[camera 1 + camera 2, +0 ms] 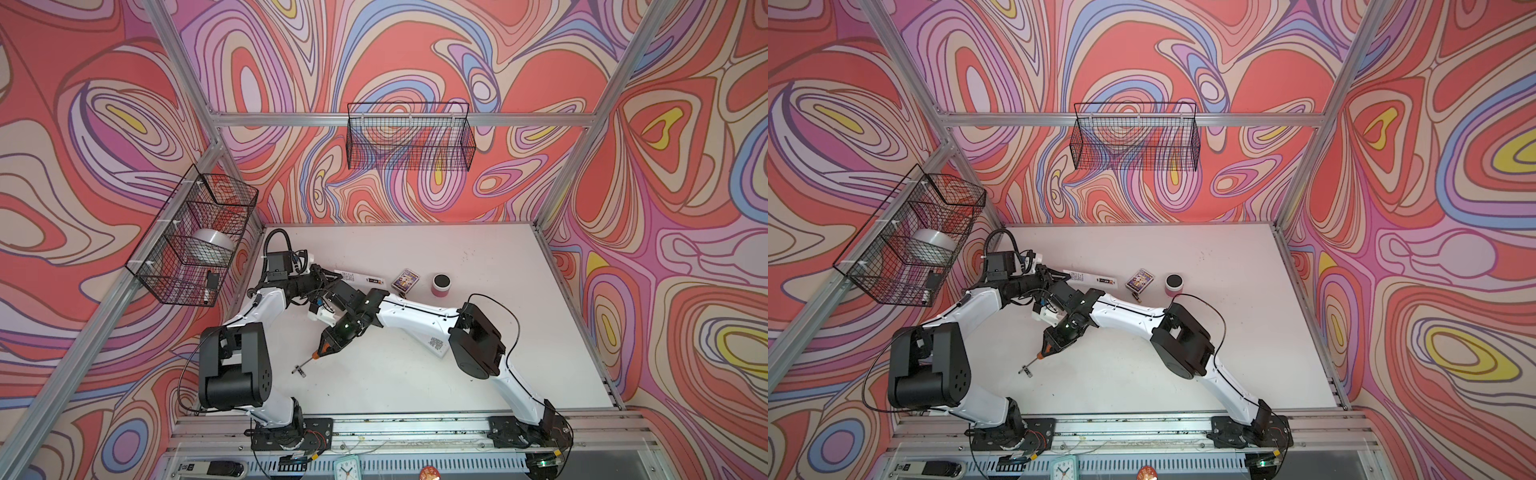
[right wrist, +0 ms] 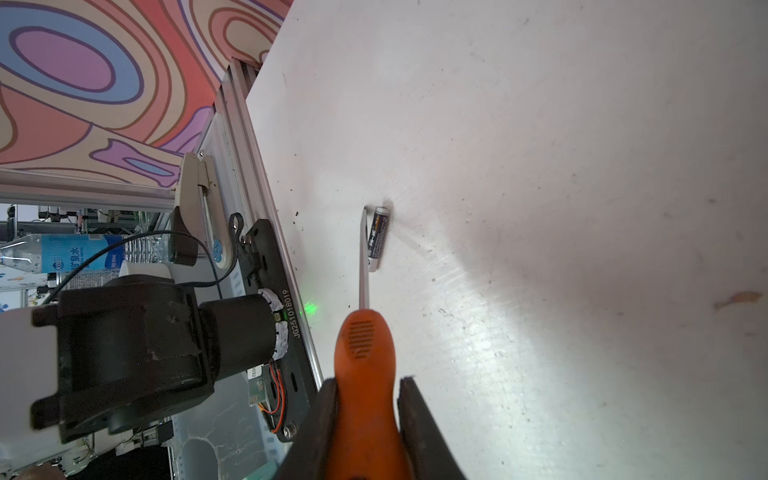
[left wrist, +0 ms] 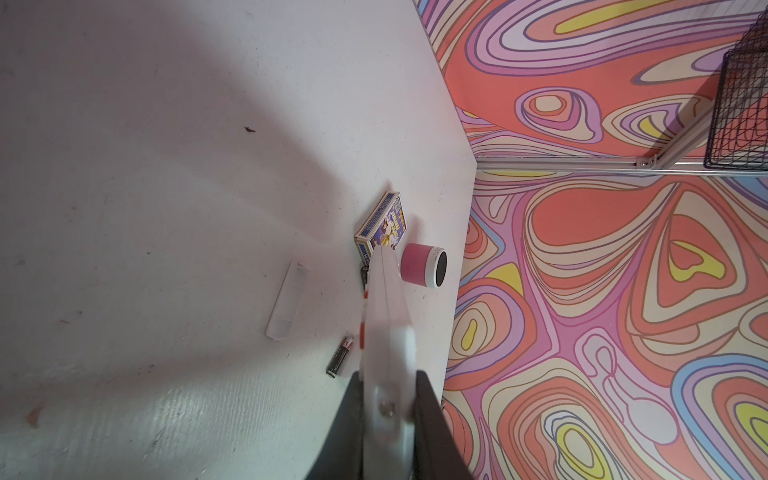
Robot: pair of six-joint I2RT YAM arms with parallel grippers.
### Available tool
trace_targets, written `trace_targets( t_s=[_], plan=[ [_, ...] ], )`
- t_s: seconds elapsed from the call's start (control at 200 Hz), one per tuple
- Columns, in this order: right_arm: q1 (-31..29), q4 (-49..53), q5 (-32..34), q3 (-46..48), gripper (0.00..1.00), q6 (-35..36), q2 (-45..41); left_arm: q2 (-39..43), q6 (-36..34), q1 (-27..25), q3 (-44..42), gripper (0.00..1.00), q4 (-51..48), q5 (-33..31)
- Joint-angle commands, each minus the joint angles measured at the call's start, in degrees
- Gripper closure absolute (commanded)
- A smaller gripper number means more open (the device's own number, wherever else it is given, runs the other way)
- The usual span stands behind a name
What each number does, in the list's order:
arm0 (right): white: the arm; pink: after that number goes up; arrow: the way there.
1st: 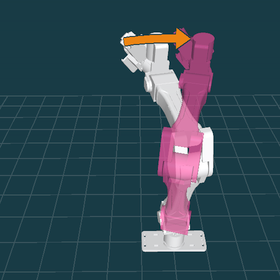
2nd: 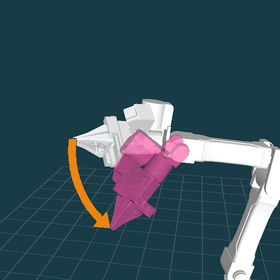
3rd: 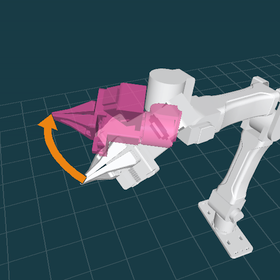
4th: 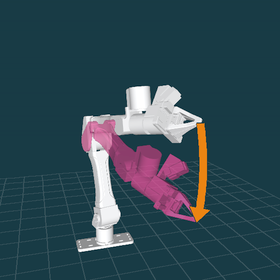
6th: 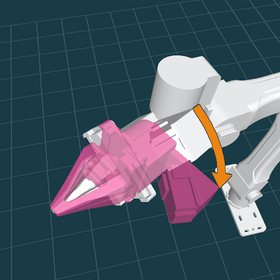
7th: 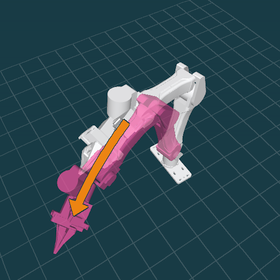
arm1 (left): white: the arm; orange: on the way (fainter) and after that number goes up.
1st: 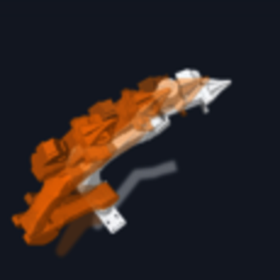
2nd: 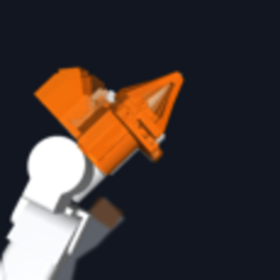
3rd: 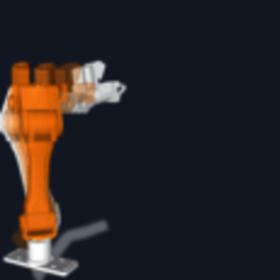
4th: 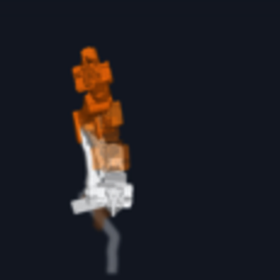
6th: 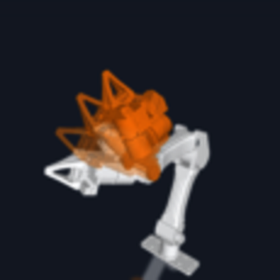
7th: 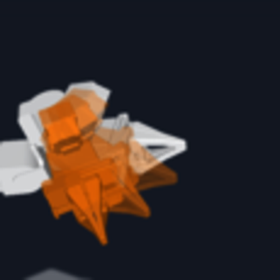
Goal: Unload the batteries from the remote control
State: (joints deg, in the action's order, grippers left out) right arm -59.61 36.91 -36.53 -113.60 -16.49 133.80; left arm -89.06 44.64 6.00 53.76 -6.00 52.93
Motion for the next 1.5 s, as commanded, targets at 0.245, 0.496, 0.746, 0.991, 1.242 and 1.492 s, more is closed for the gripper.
trace_targets(
  t_s=[0.245,0.496,0.746,0.991,1.242,1.492],
  plan=[
    [2.7,4.6,9.9,11.4,0.96,-2.4,-19.7,0.9,10.1,0.0,-2.6,1.00,14.8,2.5],
    [10.4,3.2,16.1,34.8,0.96,-16.1,-43.8,2.8,21.0,-8.0,-7.9,1.00,27.5,-2.0],
    [15.3,6.9,26.2,45.4,0.95,-31.0,-59.0,0.9,32.5,-19.5,-14.8,1.00,43.1,-11.9],
    [23.1,17.5,33.4,50.3,0.95,-37.5,-67.6,-1.2,31.5,-29.3,-15.6,1.00,41.2,-20.0],
    [25.8,17.4,37.7,51.8,0.96,-40.4,-68.7,-2.1,27.2,-33.6,-15.7,1.00,38.2,-26.5],
    [29.2,9.5,33.1,55.1,0.96,-40.5,-66.8,-4.2,27.4,-33.7,-18.0,1.00,41.4,-28.1]
  ],
)
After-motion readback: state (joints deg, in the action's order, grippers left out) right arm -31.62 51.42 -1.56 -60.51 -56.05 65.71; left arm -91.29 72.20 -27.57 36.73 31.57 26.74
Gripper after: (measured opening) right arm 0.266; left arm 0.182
